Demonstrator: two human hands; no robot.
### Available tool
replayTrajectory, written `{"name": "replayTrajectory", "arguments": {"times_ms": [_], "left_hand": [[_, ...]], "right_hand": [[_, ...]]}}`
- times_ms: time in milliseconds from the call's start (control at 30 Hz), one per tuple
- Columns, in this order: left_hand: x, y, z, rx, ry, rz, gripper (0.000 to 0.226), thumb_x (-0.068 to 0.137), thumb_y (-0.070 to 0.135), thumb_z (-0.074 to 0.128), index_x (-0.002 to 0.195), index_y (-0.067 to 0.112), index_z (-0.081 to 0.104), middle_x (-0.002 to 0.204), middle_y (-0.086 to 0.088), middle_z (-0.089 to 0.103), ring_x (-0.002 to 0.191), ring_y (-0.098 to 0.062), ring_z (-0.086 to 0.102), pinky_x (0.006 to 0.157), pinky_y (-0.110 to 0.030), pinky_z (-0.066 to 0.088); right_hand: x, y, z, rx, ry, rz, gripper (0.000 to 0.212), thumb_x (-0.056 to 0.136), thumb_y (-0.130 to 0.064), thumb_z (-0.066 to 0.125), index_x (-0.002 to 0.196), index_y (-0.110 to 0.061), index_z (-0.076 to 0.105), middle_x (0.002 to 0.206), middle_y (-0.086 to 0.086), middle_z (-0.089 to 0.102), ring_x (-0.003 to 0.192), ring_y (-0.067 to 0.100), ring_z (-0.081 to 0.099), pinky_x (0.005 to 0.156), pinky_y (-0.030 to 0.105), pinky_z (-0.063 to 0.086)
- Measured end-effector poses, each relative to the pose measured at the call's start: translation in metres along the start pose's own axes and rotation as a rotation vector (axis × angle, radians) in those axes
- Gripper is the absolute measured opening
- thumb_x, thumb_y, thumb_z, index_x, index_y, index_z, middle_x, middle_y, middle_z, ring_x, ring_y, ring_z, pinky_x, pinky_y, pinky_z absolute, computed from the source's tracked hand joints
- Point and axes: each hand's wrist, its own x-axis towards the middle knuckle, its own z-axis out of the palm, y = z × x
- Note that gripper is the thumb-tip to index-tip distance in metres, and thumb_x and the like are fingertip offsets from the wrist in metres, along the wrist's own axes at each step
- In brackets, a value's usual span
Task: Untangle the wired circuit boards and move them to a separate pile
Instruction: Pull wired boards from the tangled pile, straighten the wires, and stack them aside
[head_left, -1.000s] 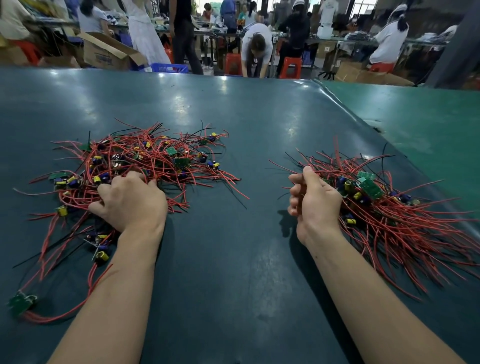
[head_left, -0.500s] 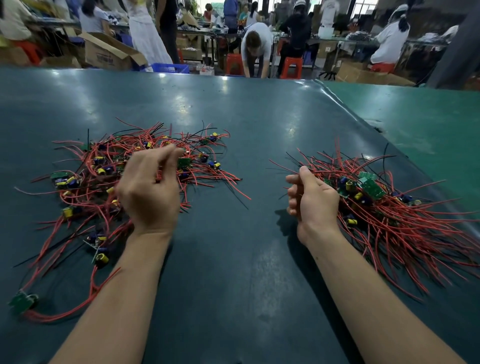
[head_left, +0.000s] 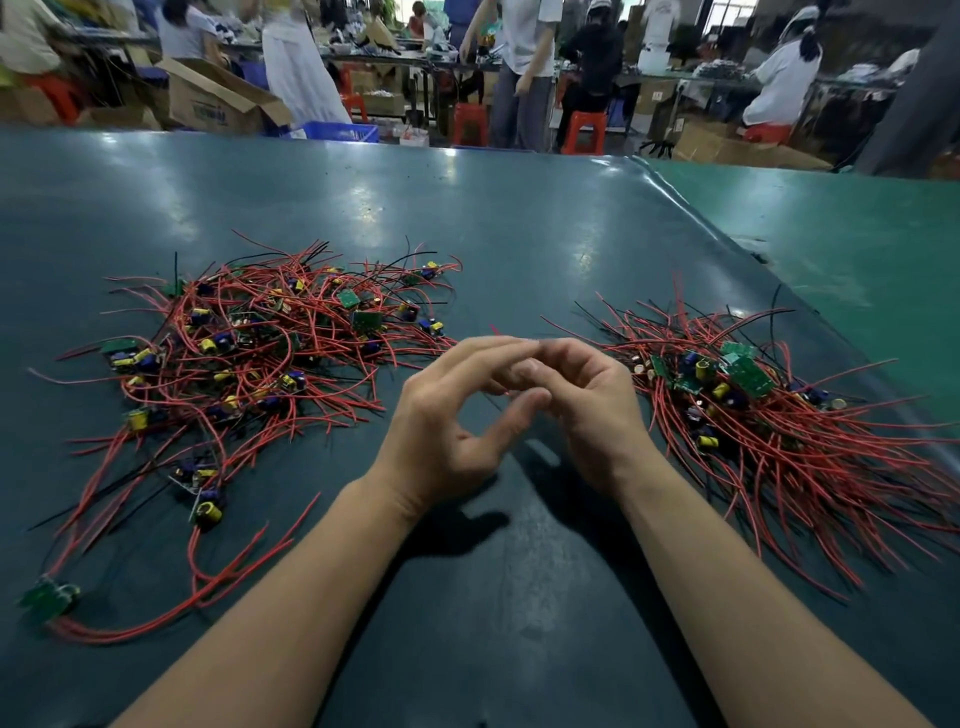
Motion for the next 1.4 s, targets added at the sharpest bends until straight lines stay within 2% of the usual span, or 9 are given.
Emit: {"name": "replayTrajectory", "arguments": {"times_ms": [133, 200, 333, 500, 600, 867, 1000, 1200, 1400], "left_hand": [[0.0, -0.005, 0.001, -0.116, 0.135, -0.429, 0.058, 0.099, 0.04, 0.045, 0.051, 0.012, 0.06, 0.048, 0.002, 0.058, 0.041, -0.014, 0.055, 0.048, -0.022, 0.041], [-0.002, -0.008, 0.003, -0.109, 0.094, -0.592, 0.068, 0.101, 0.044, 0.044, 0.043, 0.013, 0.059, 0.04, 0.001, 0.056, 0.032, -0.013, 0.051, 0.043, -0.017, 0.037], [-0.001, -0.007, 0.007, -0.237, -0.096, -0.733, 0.054, 0.092, 0.054, 0.046, 0.071, 0.011, 0.071, 0.061, -0.006, 0.07, 0.034, -0.018, 0.055, 0.036, -0.02, 0.039], [0.007, -0.008, 0.003, -0.375, -0.007, -0.782, 0.037, 0.094, 0.038, 0.054, 0.093, 0.005, 0.069, 0.086, -0.002, 0.076, 0.045, -0.017, 0.06, 0.04, -0.018, 0.039], [0.011, -0.008, -0.001, -0.52, 0.081, -0.899, 0.028, 0.095, 0.032, 0.058, 0.09, 0.007, 0.069, 0.086, -0.007, 0.075, 0.047, -0.011, 0.058, 0.04, -0.017, 0.039], [0.014, -0.008, -0.001, -0.549, 0.191, -0.981, 0.031, 0.091, 0.03, 0.067, 0.094, -0.001, 0.069, 0.077, -0.006, 0.072, 0.05, -0.011, 0.057, 0.047, -0.02, 0.047], [0.018, -0.007, -0.002, -0.793, 0.324, -0.946, 0.006, 0.09, 0.008, 0.065, 0.094, 0.004, 0.065, 0.07, -0.005, 0.067, 0.047, -0.009, 0.055, 0.046, -0.017, 0.043], [0.016, -0.007, 0.005, -0.845, 0.252, -0.991, 0.014, 0.089, 0.009, 0.065, 0.1, 0.011, 0.056, 0.074, -0.006, 0.073, 0.053, -0.011, 0.066, 0.05, -0.018, 0.052], [0.011, -0.01, 0.005, -0.778, 0.238, -0.92, 0.024, 0.087, 0.003, 0.068, 0.106, 0.009, 0.054, 0.073, -0.008, 0.073, 0.053, -0.014, 0.066, 0.051, -0.023, 0.053]], "right_hand": [[0.002, -0.009, 0.0, 0.255, 0.104, 0.103, 0.025, 0.089, -0.007, 0.063, 0.065, -0.011, 0.068, 0.064, 0.003, 0.065, 0.057, 0.013, 0.061, 0.056, 0.021, 0.053], [0.002, -0.017, -0.003, 0.372, 0.095, 0.174, 0.019, 0.083, -0.021, 0.066, 0.066, -0.013, 0.064, 0.064, 0.001, 0.061, 0.056, 0.012, 0.057, 0.053, 0.018, 0.049], [-0.001, -0.024, -0.009, 0.595, 0.006, 0.285, 0.024, 0.082, -0.03, 0.062, 0.066, -0.012, 0.061, 0.065, 0.002, 0.054, 0.058, 0.014, 0.052, 0.05, 0.019, 0.045], [-0.004, -0.024, -0.006, 0.623, -0.057, 0.343, 0.015, 0.078, -0.014, 0.059, 0.086, -0.004, 0.066, 0.061, 0.004, 0.049, 0.051, 0.013, 0.047, 0.043, 0.019, 0.039], [-0.005, -0.023, -0.004, 0.551, -0.089, 0.388, 0.025, 0.074, -0.007, 0.055, 0.096, -0.003, 0.067, 0.058, 0.004, 0.05, 0.048, 0.012, 0.046, 0.041, 0.017, 0.037], [-0.004, -0.021, -0.003, 0.526, -0.101, 0.423, 0.026, 0.071, -0.004, 0.052, 0.079, -0.003, 0.077, 0.058, 0.005, 0.053, 0.048, 0.013, 0.05, 0.041, 0.017, 0.039], [0.0, -0.017, -0.006, 0.617, -0.003, 0.315, 0.033, 0.067, 0.009, 0.053, 0.093, -0.001, 0.072, 0.08, 0.012, 0.069, 0.066, 0.019, 0.069, 0.058, 0.019, 0.056], [0.0, 0.001, 0.004, 0.28, -0.012, 0.227, 0.018, 0.089, 0.01, 0.054, 0.1, 0.003, 0.067, 0.087, 0.012, 0.074, 0.073, 0.016, 0.071, 0.073, 0.021, 0.059], [-0.006, 0.004, 0.009, 0.002, -0.024, 0.068, 0.025, 0.085, 0.006, 0.066, 0.108, -0.005, 0.069, 0.096, 0.012, 0.074, 0.086, 0.022, 0.07, 0.078, 0.029, 0.059]]}}
